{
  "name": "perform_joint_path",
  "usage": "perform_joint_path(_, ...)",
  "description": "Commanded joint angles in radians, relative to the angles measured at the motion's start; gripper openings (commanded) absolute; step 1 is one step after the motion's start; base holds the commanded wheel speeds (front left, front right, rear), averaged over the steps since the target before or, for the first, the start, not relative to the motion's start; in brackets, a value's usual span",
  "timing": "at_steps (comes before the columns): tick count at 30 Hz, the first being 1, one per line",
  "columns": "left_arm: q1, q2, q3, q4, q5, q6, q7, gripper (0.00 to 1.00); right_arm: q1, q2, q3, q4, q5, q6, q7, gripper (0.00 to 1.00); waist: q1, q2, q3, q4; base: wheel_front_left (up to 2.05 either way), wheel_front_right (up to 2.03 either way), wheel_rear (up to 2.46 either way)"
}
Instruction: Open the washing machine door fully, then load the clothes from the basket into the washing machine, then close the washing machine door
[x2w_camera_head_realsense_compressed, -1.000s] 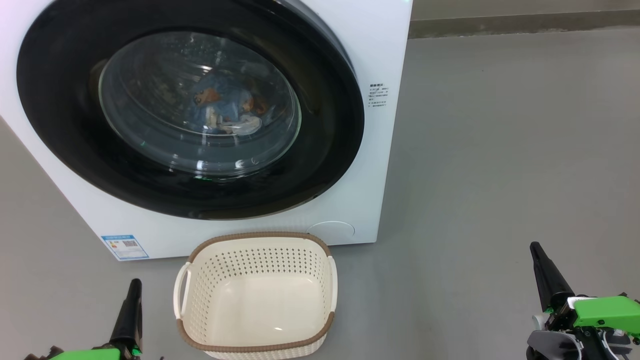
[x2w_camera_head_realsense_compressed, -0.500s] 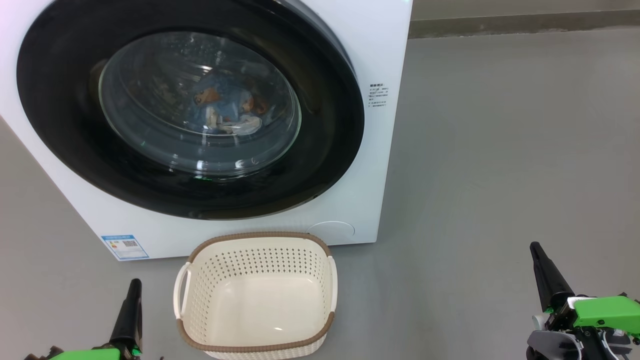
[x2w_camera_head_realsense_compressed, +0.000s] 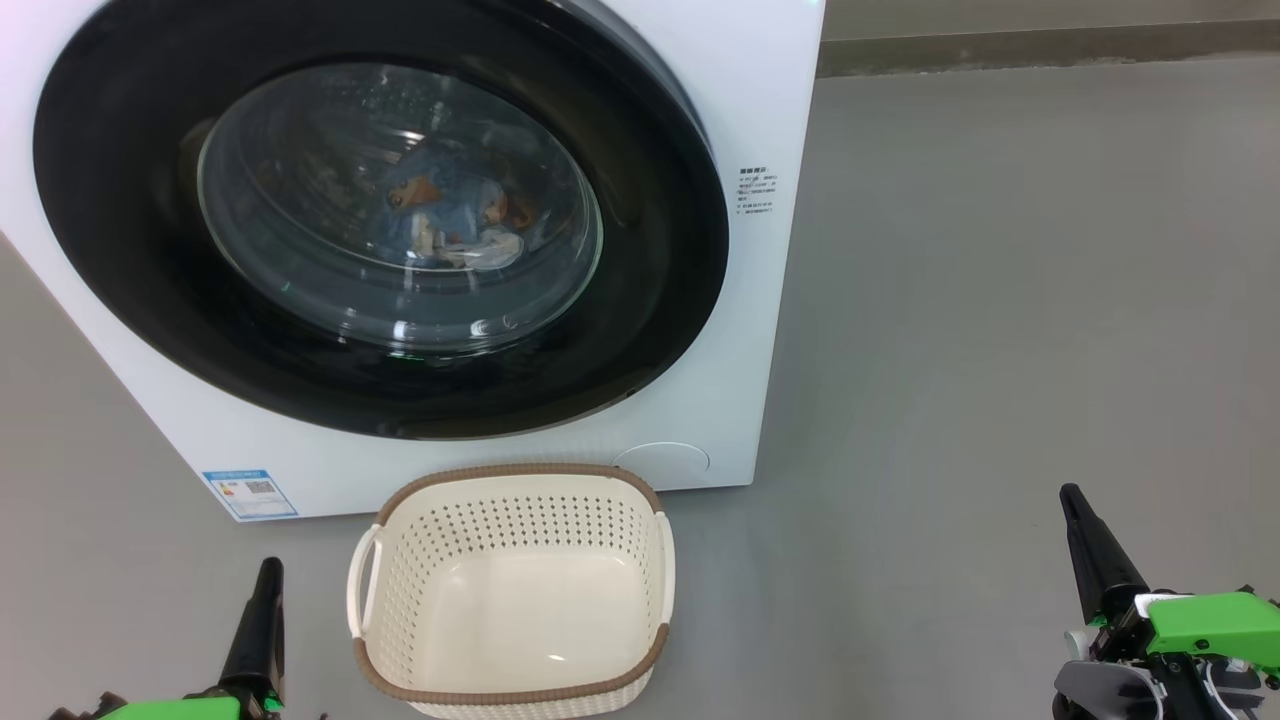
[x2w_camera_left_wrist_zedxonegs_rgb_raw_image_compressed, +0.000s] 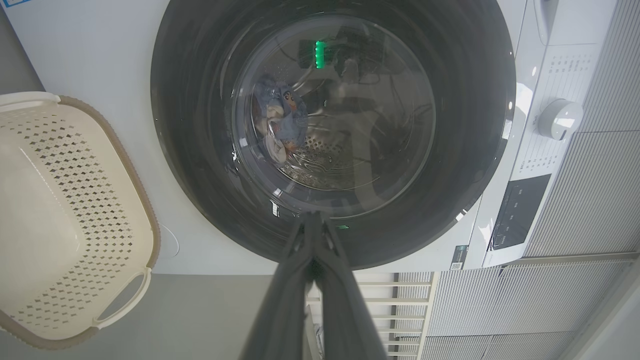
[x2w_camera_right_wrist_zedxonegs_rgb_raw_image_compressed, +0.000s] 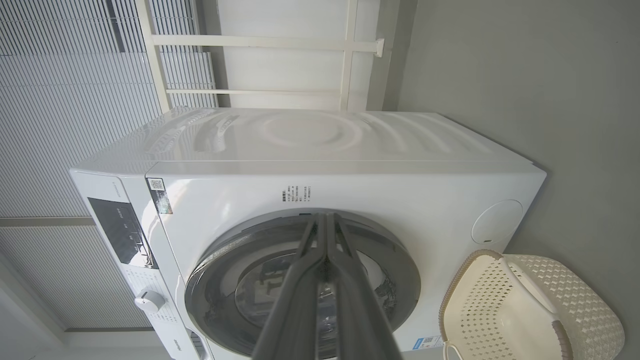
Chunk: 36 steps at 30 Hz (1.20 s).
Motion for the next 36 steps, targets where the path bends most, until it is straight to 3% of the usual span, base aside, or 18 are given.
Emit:
perform_joint_path(1,-0.043,0.008,0.034,-0.016,-0.008,-0.007,0.006,0.00,-0.044,-0.008,0.018,-0.030,0.005,0.003,0.005,0.00,0.0000,0.0000,0.000,0.000,0.00,0.00,0.00)
perform_joint_path(36,-0.043,0.008,0.034,-0.016,-0.007,-0.007,0.007,0.00,-0.044,-0.008,0.018,-0.030,0.005,0.003,0.004,0.00,0.0000,0.0000,0.000,0.000,0.00,0.00,0.00)
